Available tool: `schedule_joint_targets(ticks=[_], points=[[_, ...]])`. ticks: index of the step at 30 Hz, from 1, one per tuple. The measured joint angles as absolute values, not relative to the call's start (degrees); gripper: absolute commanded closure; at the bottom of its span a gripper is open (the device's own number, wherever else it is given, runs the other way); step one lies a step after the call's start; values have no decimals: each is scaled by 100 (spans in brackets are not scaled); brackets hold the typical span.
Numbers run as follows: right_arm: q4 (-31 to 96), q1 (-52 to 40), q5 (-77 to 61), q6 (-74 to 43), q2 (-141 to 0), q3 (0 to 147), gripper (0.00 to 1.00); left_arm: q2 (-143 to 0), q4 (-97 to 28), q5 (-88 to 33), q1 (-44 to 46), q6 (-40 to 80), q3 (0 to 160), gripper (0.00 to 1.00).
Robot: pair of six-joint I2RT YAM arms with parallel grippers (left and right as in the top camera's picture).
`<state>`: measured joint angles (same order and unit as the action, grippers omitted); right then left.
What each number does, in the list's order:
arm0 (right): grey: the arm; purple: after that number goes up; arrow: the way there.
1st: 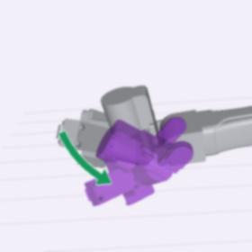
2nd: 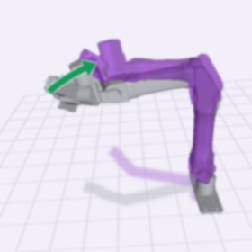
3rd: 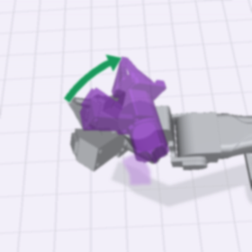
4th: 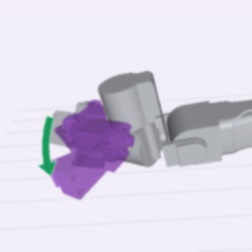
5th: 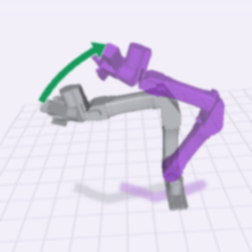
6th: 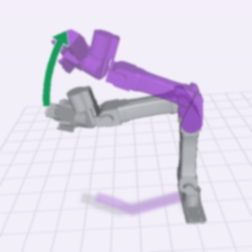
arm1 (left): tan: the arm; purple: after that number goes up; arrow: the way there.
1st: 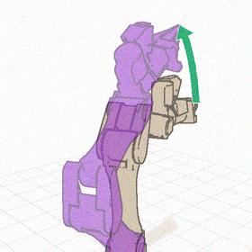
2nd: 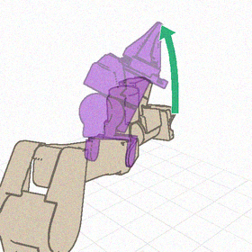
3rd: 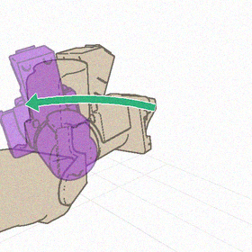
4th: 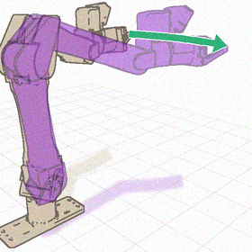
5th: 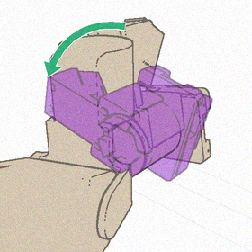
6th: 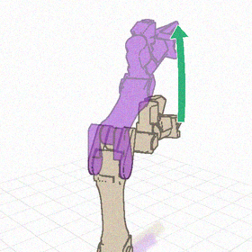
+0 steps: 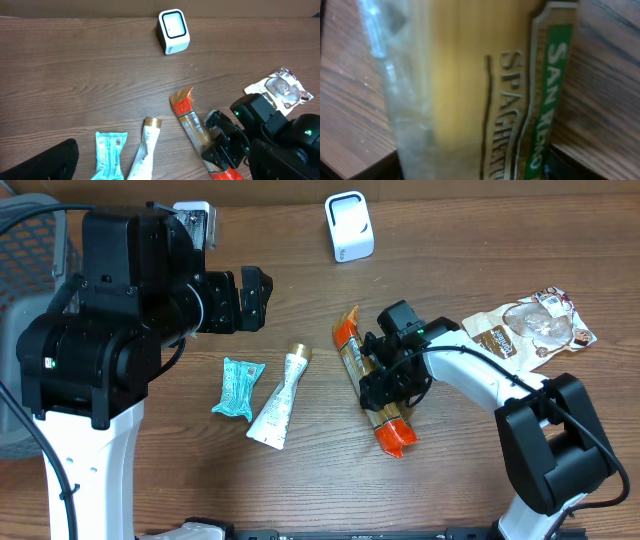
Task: Scan the item barcode
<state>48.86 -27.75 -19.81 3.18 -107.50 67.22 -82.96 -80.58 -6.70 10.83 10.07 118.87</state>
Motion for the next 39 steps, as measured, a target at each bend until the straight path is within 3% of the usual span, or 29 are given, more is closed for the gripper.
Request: schedule_joint_targets(ticks=[5,11,22,26,33,39], points=[[4429,-2775,-2169,233,-10750,6490,44,-8296,-8058,-670,1083,1007,11887,0],[4362,-2775,-2318,172,-10742,6427,19,-8296,-8055,-670,1083,1007,11887,1],[4110,-2775,-2397,119,-10680,6309,27,-8296,-8058,-670,1083,1007,11887,1],[3948,-2770,-2377,134,-10597,6152,39,-8296,-8058,-670,1083,1007,11887,1],[3924,-2718,-2447,123,-10578,6075,94,-8296,-8058,-670,1083,1004,11887,1],[4394,-2696,-2685,110,-10580,6228,96,-8296,-8058,-670,1083,1007,11887,1]])
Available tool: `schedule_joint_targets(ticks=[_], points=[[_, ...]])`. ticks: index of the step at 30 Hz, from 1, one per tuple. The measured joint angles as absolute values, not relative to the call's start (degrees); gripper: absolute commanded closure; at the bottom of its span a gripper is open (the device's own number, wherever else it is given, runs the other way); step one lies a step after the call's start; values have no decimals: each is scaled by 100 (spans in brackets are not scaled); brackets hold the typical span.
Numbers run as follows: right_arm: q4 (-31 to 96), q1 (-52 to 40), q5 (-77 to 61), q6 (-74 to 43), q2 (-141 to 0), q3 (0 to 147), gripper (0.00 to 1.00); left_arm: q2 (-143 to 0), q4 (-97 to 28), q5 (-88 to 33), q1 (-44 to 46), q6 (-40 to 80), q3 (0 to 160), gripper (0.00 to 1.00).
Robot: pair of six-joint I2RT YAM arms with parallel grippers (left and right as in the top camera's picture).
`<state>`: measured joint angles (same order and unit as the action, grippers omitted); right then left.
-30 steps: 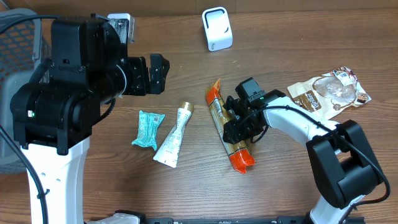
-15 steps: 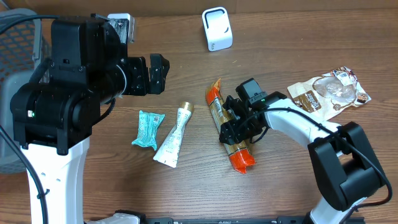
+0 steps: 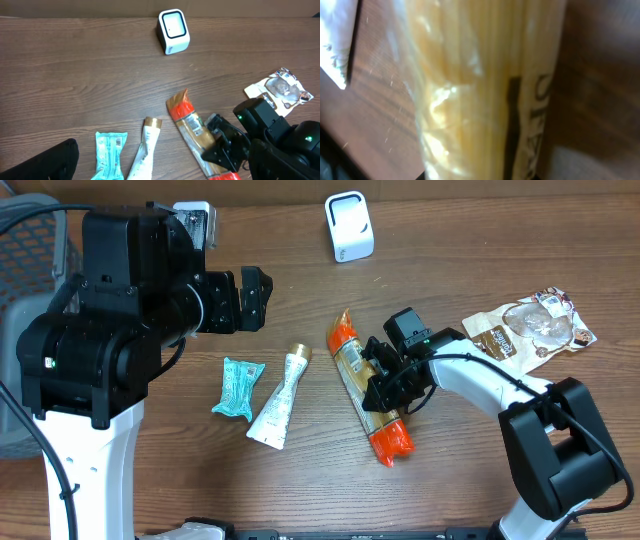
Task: Scan the item barcode
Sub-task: 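Lift the spaghetti pack up to the white scanner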
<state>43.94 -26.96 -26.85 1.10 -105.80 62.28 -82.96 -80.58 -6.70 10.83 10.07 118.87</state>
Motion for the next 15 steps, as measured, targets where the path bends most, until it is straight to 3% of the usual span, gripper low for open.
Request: schedule_joint_targets(ticks=[15], points=[[6088,-2082,-4346,362,-10248,8219,96,-8296,-8058,-670,1083,1007,11887,1]])
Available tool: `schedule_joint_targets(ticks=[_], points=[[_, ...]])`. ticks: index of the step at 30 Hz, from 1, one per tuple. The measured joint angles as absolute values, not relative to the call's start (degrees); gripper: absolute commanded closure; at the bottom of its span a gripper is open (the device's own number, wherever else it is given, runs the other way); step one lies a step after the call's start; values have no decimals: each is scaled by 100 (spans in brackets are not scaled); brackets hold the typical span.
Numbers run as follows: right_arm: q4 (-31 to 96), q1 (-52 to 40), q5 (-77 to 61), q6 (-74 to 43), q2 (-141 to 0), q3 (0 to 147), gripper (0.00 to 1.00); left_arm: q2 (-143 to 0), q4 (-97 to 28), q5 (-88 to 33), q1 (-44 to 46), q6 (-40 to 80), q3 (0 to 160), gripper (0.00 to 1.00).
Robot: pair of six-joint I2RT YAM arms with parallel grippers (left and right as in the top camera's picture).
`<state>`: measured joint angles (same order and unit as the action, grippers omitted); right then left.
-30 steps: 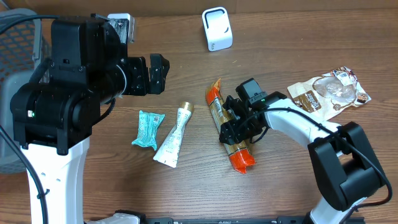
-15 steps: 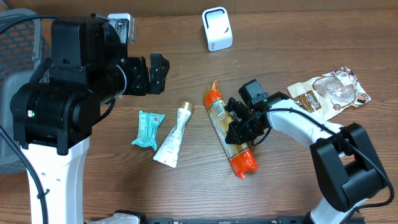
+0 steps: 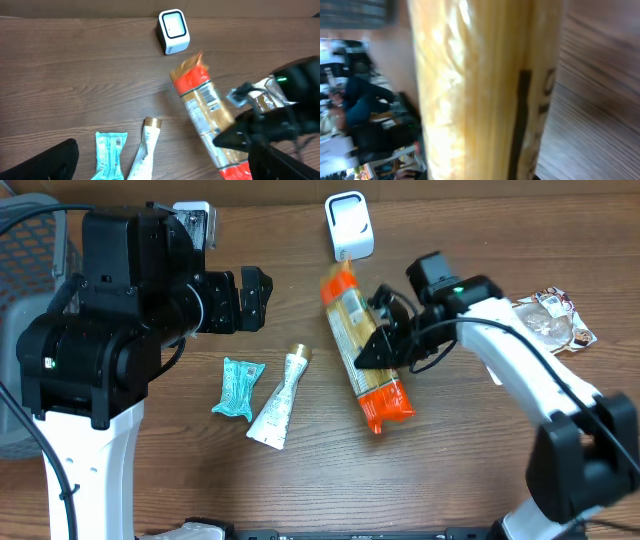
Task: Scan the item barcode
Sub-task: 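Lift the spaghetti pack up to the white scanner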
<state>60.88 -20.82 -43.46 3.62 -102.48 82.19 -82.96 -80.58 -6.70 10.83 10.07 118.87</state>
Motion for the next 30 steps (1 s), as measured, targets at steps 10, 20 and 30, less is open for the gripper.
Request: schedule_joint_targets(ticks=[10,20,30], points=[[6254,-2082,-5133,475,-9129,8259,96,-8296,-8058,-670,1083,1004,11887,0],[6901,-2130,-3903,-528,-9161,8833,97,-8296,-8055,-670,1083,1007,11887,0],[6729,-2351,82,-751,-10628,11170,97,-8296,-8058,-670,1083,1007,11887,0]])
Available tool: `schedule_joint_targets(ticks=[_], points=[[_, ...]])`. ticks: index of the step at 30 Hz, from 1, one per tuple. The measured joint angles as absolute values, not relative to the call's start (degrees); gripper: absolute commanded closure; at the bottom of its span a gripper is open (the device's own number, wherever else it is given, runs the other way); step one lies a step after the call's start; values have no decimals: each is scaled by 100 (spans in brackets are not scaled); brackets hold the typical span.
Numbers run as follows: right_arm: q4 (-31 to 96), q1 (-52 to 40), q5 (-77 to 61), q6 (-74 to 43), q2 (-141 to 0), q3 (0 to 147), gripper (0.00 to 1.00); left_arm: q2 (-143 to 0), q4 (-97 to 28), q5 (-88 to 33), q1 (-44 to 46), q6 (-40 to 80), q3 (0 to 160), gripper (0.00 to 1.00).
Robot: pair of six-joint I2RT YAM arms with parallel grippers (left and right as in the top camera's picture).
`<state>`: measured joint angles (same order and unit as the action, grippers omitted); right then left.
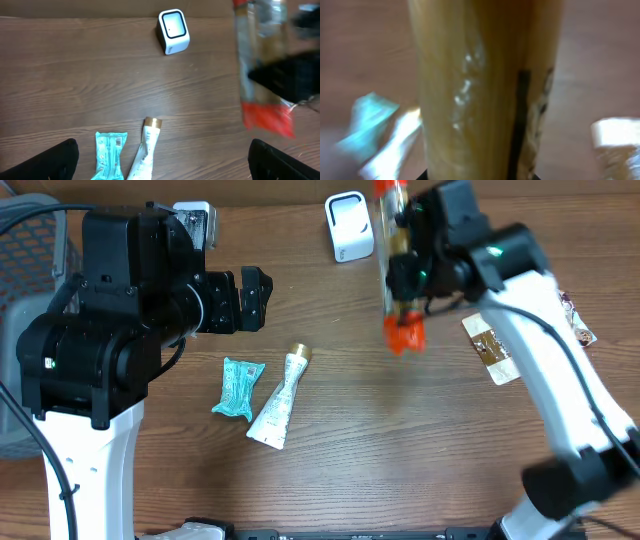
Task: Scan the item barcode
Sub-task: 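Lift the spaghetti pack up to the white scanner, then hold the spaghetti pack over the scanner window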
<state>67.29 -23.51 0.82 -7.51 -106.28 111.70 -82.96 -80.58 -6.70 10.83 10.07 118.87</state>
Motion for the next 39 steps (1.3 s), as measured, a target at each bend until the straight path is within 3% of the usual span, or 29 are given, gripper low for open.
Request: schedule_joint_targets(ticks=[7,20,27,39], points=[[4383,-2727,2980,561,-12409,11098,96,-8296,-8058,-670,1083,1007,11887,0],[377,-2851,5201,4567,-13659,11048,96,-8296,-8058,-670,1083,1007,11887,0],[-178,-2810,5481,5741,-14341,11045,96,-8296,-8055,-670,1083,1007,11887,1],[-681,-2668,5734,6047,-14573,11045,96,-8296,-8058,-670,1083,1007,11887,0]])
